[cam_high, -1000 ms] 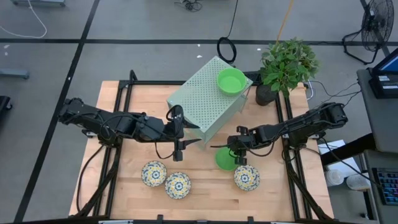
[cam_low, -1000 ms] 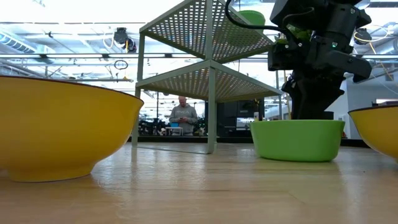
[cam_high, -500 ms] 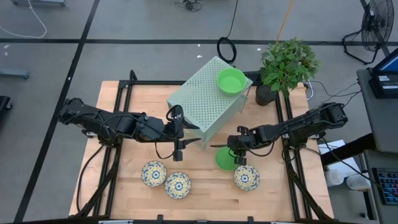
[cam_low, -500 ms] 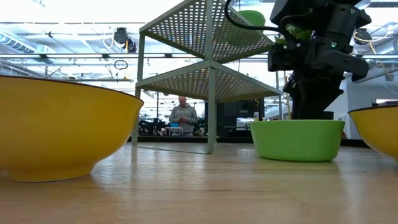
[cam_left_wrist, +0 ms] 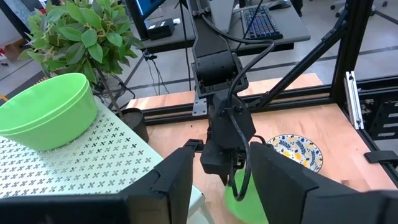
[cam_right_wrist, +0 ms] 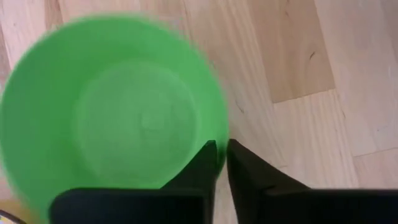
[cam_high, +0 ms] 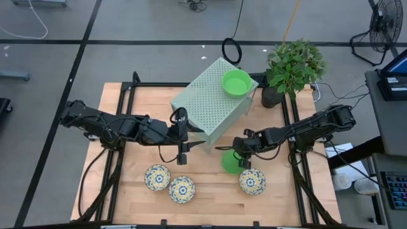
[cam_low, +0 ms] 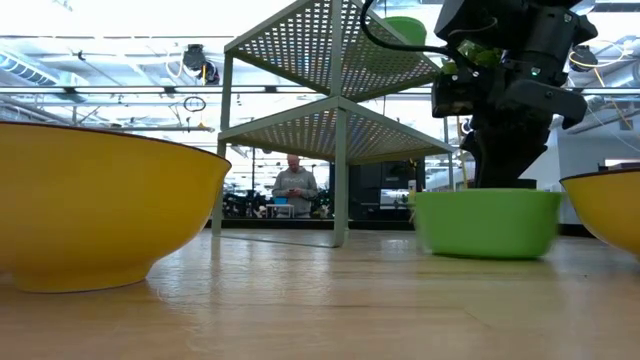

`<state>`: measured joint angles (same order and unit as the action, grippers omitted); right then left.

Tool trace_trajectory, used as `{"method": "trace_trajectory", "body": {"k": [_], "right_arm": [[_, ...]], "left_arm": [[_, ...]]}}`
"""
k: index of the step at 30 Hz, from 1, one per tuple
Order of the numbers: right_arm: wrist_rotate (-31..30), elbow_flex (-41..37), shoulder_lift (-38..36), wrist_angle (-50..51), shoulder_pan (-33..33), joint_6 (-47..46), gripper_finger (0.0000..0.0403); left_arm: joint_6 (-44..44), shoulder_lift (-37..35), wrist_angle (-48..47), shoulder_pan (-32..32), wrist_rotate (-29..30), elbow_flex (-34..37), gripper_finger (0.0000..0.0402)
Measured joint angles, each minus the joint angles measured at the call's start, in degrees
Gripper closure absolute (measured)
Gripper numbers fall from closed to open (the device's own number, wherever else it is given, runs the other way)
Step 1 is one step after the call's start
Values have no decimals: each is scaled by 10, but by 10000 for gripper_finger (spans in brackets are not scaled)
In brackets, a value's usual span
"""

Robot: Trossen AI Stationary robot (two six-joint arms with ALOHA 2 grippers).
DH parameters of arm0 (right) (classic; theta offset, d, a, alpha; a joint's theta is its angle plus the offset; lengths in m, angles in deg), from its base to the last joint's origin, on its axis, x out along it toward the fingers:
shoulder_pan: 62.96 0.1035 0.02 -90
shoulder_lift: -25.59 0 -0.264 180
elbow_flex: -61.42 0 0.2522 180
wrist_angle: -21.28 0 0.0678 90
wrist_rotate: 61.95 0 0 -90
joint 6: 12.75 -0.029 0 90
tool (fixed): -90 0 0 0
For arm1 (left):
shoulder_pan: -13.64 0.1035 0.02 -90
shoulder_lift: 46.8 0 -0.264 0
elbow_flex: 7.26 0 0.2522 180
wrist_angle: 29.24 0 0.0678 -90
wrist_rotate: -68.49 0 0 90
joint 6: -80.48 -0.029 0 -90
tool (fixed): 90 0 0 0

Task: Pick & Place Mini bowls
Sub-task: Stack the green bowl on the green bowls on the shelf

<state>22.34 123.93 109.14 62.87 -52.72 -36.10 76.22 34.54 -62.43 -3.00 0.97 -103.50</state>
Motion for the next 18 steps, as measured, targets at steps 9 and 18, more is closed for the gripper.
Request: {"method": "trace_trajectory", "body": {"k": [9, 18], "right_arm": [[0, 0, -1, 9, 0, 3, 400], [0, 0, -1, 7, 0, 6, 401]], "left_arm": [[0, 0, 0, 0, 0, 0, 213], [0, 0, 0, 0, 0, 0, 197]]}}
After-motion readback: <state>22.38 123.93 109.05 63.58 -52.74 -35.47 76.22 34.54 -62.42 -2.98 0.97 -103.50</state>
